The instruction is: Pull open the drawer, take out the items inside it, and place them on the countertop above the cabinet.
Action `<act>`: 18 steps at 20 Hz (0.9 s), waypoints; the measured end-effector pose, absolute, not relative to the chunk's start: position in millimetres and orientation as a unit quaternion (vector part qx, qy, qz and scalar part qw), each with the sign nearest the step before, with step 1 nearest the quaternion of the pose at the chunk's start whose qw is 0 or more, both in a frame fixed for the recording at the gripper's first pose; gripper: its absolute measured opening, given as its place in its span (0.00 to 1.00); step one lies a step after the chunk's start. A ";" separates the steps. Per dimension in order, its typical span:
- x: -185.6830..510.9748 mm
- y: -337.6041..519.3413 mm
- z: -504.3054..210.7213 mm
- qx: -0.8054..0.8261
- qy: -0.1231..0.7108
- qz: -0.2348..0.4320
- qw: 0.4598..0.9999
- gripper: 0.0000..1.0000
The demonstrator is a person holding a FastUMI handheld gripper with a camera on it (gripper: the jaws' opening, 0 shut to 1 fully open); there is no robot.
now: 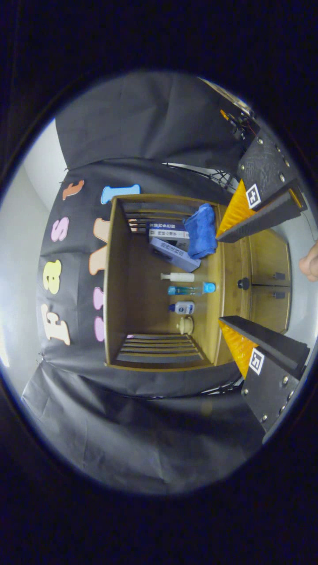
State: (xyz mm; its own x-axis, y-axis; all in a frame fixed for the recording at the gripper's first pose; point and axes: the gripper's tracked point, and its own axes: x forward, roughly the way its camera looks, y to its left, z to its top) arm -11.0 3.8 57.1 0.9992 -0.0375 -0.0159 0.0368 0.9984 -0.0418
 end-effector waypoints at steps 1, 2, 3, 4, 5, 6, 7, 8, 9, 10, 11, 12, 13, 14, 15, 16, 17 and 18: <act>-17.2 5.8 65.2 -0.010 0.009 -0.017 1.000 0.99; -22.3 8.8 71.8 -0.001 0.009 -0.011 1.000 0.99; -27.3 11.7 77.5 0.001 0.011 -0.004 1.000 0.99; -34.1 13.5 82.3 -0.001 0.013 0.002 1.000 0.99; -39.5 11.7 84.3 -0.004 0.016 0.001 1.000 0.99; -45.7 6.6 87.3 -0.005 0.016 -0.003 1.000 0.99; -52.0 2.5 88.8 -0.003 0.014 -0.008 1.000 0.99; -56.1 -0.6 86.8 -0.002 0.016 -0.009 1.000 0.99; -59.8 -3.3 85.1 0.000 0.017 -0.009 1.000 0.99; -62.0 -5.7 82.2 0.002 0.019 -0.009 1.000 0.99; -62.7 -8.3 80.8 0.003 0.019 -0.011 1.000 0.99; -63.4 -8.8 80.3 0.004 0.016 -0.009 1.000 0.99; -63.3 -8.2 79.8 0.004 0.015 -0.008 1.000 0.99; -62.6 -8.5 77.7 0.004 0.015 -0.008 1.000 0.99; -62.1 -7.0 77.2 0.004 0.011 -0.007 1.000 0.99; -61.7 -6.0 76.9 0.002 0.009 -0.007 1.000 0.99; -61.6 -6.7 75.6 0.001 0.008 -0.009 1.000 0.99; -60.4 -6.5 73.9 0.001 0.008 -0.009 1.000 0.99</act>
State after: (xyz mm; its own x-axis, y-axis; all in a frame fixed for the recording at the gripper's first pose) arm -60.4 -6.5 73.9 0.9997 -0.0178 -0.0167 0.0178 0.9998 0.0011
